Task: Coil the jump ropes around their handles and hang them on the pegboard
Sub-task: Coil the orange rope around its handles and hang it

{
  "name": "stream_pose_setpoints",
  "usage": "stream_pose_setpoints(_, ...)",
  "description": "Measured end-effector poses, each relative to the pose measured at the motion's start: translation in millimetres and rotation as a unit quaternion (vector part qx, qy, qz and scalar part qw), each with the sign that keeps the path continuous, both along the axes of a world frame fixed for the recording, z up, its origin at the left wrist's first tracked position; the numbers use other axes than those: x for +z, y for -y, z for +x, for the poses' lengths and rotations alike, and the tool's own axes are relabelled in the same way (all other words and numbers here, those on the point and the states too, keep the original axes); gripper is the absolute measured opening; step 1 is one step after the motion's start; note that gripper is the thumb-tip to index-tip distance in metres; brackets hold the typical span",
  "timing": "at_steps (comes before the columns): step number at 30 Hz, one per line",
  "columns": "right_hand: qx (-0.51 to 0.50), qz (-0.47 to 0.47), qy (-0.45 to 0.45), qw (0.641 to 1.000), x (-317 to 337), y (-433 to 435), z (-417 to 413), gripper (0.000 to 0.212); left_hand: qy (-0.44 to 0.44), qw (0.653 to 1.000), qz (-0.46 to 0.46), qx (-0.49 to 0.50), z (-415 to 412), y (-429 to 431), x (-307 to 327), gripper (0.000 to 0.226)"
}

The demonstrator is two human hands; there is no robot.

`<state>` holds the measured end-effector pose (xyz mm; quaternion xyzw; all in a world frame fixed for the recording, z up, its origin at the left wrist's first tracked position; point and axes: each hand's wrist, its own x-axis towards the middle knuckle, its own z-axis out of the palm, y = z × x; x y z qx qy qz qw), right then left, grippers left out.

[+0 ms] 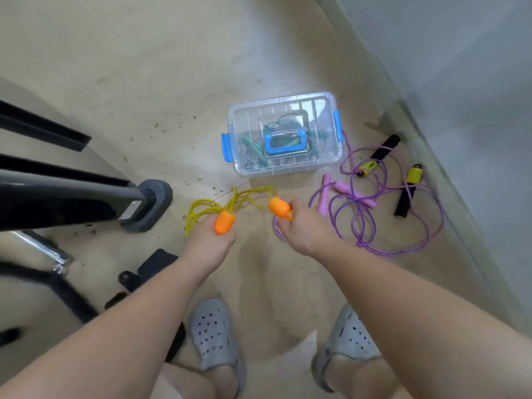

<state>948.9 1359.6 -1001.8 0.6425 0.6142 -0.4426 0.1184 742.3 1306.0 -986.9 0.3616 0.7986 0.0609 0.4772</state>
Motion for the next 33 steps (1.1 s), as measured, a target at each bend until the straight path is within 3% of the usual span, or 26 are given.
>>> stream_pose_setpoints(4, -0.159, -0.045, -0.089, 0.982, 150.8, 34.4, 27.0, 0.042, 0.182, 0.954, 0.004, 0.238, 19.4, 25.8, 156.7, 0.023)
stream_pose_setpoints(10, -0.409, -0.017, -0.23, 0.883, 402.1, 92.6, 50.6, 0.011, 0.262, 0.934, 0.061, 0.237, 37.8, 50.4, 374.3, 0.025)
stream_pose_setpoints(15, -0.501, 0.083, -0.281, 0.814, 539.6, 145.1, 78.7, 0.011, 0.303, 0.936, 0.069, 0.167, 52.8, 61.1, 490.7, 0.02)
stream_pose_setpoints(20, -0.567, 0.175, -0.272, 0.757, 628.6, 197.0, 124.5, 0.039, 0.309, 0.941, 0.122, 0.067, 88.2, 69.0, 582.1, 0.015)
stream_pose_setpoints(23, -0.545, 0.23, -0.259, 0.764, 667.7, 228.8, 152.9, 0.037, 0.365, 0.925, 0.106, 0.016, 130.0, 91.5, 635.2, 0.029)
stream_pose_setpoints(27, -0.495, 0.238, -0.337, 0.765, 706.0, 274.2, 180.4, 0.024, 0.394, 0.907, 0.091, -0.119, 200.5, 142.8, 687.9, 0.059)
stream_pose_setpoints(30, -0.447, 0.234, -0.377, 0.776, 720.1, 312.4, 198.6, 0.029, 0.36, 0.887, 0.088, -0.274, 253.6, 183.4, 709.1, 0.071)
stream_pose_setpoints(33, -0.432, 0.254, -0.361, 0.787, 727.5, 345.1, 225.3, 0.032, 0.295, 0.877, 0.139, -0.354, 297.7, 209.3, 713.5, 0.075)
